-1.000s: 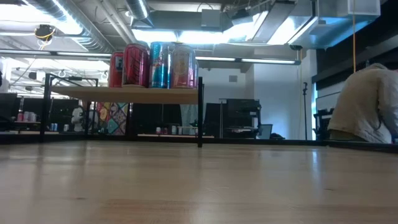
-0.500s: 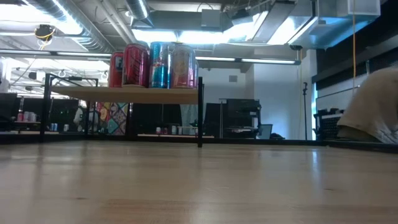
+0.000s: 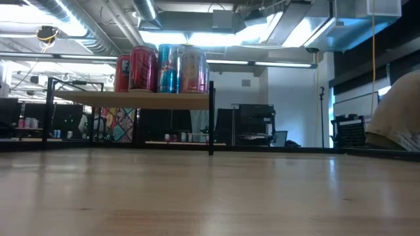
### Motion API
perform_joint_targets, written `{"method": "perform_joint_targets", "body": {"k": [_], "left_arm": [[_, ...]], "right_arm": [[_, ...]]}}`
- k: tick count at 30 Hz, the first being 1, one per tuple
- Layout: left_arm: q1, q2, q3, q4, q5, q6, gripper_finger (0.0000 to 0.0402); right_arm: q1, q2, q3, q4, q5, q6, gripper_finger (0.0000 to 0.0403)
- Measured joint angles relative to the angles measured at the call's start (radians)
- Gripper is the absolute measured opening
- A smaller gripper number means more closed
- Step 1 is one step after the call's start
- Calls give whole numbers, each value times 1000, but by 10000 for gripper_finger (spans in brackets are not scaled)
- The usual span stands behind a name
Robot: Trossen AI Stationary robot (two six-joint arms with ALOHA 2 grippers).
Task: Place canned beverage on shelf
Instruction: Move the orange soda can to the center of the table
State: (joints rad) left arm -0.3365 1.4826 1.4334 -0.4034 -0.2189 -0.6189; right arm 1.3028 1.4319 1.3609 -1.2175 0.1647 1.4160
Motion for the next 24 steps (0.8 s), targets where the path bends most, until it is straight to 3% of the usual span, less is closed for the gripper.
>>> {"method": "perform_joint_targets", "body": {"k": [24], "left_arm": [[-1,0,0,1,-14,1,366]], "right_arm": [[-9,229,0,26,-71,50,340]]}}
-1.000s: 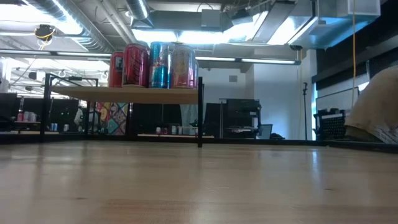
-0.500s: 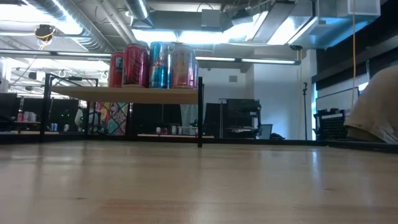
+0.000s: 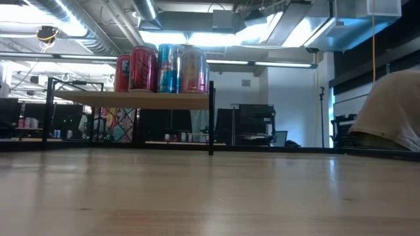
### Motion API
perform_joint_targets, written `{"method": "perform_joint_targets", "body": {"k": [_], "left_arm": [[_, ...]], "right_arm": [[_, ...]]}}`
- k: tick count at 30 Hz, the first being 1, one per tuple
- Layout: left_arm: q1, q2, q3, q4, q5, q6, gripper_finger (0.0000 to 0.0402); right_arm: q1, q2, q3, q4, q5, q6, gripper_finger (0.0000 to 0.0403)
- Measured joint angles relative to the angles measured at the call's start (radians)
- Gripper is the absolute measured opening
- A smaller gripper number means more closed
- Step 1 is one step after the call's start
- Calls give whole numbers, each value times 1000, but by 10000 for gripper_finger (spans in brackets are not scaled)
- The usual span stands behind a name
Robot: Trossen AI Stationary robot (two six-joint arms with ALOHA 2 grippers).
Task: Place canned beverage on shelf
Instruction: Move the orange soda can to the center of the table
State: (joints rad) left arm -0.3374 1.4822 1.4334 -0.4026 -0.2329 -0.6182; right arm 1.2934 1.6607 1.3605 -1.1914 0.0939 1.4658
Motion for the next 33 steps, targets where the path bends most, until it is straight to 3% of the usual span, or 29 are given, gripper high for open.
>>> {"method": "perform_joint_targets", "body": {"k": [9,14,18,24,33], "left_arm": [[0,0,0,0,1,20,366],[1,-2,0,-14,49,27,366],[1,-28,0,-57,89,49,366],[1,-105,2,-189,124,84,366],[-27,-205,0,-453,218,186,366]], "right_arm": [[-15,77,0,-16,-7,-37,335],[-62,73,0,-18,-9,-148,271],[-128,67,-1,-25,-7,-303,267],[-293,18,-1,-21,0,-542,267],[-671,-12,34,95,27,-940,267]]}}
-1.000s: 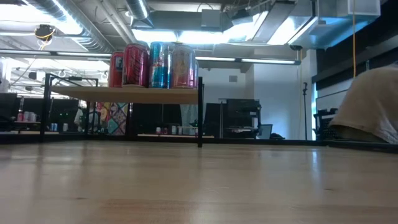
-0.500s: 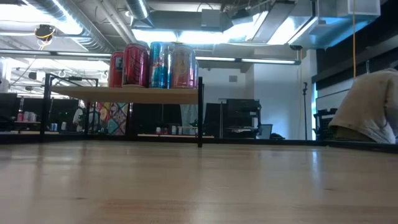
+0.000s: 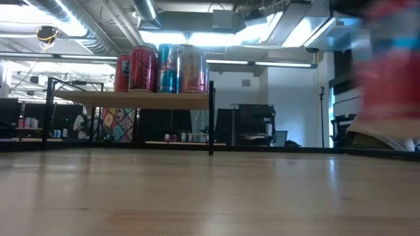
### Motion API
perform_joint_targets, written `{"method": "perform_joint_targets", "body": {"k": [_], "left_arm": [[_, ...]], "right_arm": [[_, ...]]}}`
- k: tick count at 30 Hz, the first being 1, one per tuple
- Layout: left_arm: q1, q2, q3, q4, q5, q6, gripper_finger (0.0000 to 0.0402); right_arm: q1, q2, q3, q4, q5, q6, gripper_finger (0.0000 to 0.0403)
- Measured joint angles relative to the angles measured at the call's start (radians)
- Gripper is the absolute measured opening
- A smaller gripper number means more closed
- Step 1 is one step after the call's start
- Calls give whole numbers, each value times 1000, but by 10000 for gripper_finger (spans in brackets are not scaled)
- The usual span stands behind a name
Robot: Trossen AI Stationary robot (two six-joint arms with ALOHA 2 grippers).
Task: Place canned beverage on shelf
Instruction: Move the orange soda can to the center of the table
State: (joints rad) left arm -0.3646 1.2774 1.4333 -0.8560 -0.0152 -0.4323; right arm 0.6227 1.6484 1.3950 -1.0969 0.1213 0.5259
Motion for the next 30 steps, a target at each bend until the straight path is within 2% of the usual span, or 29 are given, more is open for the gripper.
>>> {"method": "perform_joint_targets", "body": {"k": [4,12,17,20,30], "left_arm": [[-31,-49,-51,-58,4,0,366],[-69,-194,-278,9,-1,-78,366],[-69,-264,-373,36,-21,-136,366],[-69,-287,-398,35,-27,-142,366],[-69,-290,-405,43,-71,-134,366]], "right_arm": [[-149,47,97,41,22,-193,267],[-350,243,357,17,32,-470,267],[-402,387,541,-43,9,-532,267],[-416,452,613,-64,-45,-535,267],[-420,541,635,-74,-78,-557,267]]}}
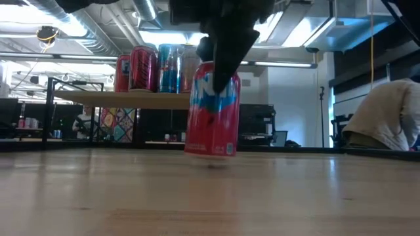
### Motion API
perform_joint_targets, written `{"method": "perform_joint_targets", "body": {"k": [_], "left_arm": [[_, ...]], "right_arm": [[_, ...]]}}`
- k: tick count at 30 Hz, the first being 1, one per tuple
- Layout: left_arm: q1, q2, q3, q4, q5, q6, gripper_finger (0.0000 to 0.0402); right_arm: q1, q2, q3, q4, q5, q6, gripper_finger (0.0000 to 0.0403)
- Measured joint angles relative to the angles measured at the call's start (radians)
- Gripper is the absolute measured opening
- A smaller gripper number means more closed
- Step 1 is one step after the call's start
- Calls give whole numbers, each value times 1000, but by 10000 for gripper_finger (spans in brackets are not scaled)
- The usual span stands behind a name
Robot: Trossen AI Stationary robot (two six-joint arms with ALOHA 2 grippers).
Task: Place canned beverage on shelf
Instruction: Move the orange soda can to the center of the table
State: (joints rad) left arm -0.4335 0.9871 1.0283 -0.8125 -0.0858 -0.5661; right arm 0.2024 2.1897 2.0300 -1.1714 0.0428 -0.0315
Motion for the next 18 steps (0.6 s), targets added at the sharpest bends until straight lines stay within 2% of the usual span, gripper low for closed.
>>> {"method": "perform_joint_targets", "body": {"k": [8,10,14,16,18], "left_arm": [[0,0,0,0,-2,0,366],[0,0,0,0,-2,-1,366],[0,0,0,0,-2,-1,366],[0,1,0,0,-5,-1,366],[0,5,0,6,-13,-1,366]], "right_arm": [[0,9,0,44,-10,0,268],[0,9,0,46,-10,0,294],[0,9,1,67,-10,5,377],[0,8,1,84,-9,23,383],[0,8,1,95,-9,26,367]]}}
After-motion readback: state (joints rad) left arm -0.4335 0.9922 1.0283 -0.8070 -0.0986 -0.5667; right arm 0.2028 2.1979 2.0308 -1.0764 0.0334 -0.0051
